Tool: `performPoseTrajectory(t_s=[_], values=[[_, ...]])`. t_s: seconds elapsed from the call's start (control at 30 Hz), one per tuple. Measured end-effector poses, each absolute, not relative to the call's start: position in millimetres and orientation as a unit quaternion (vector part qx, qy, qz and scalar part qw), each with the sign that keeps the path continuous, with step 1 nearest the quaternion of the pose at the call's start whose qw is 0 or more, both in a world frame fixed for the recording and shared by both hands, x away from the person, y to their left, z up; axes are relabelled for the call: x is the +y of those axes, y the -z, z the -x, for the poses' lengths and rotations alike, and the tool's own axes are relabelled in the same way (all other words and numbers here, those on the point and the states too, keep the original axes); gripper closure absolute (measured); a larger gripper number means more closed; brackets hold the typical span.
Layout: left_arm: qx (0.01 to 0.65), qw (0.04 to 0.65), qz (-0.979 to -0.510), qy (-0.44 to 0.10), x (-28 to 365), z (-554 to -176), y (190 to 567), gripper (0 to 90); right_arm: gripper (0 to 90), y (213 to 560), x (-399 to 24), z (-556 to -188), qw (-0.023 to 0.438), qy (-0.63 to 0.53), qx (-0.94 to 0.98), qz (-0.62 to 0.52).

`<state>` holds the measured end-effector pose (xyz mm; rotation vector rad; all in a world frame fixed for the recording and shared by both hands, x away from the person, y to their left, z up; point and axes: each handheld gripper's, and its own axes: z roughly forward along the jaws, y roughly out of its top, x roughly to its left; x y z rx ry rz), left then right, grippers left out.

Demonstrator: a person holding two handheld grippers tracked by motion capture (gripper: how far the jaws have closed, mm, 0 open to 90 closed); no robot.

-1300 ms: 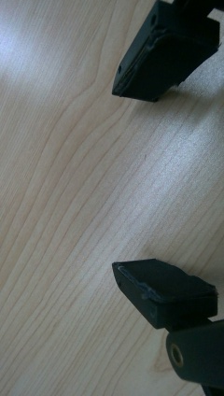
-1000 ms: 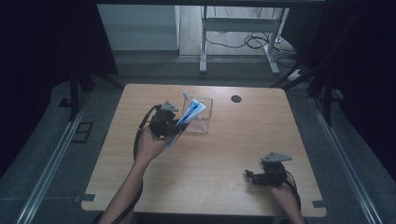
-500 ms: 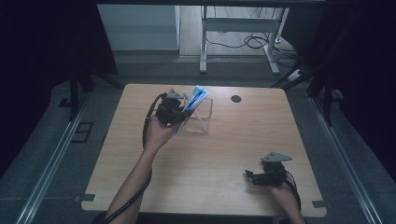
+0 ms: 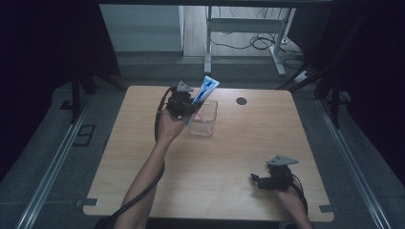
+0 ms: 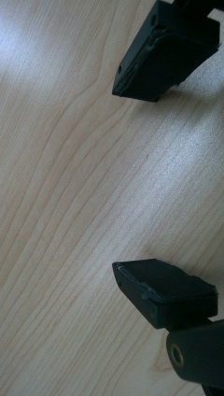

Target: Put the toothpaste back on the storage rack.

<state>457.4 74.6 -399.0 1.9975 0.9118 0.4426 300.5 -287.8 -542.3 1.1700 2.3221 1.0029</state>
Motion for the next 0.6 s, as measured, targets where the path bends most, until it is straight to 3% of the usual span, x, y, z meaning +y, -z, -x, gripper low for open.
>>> performPoseTrajectory(t_s=[0.6], values=[[0.363,0.465,-0.783,-0.195,60.7,-488.2,407.8,73.6,13.2,542.3,-287.9,-300.6,0.176,-0.354,0.821,-0.412]])
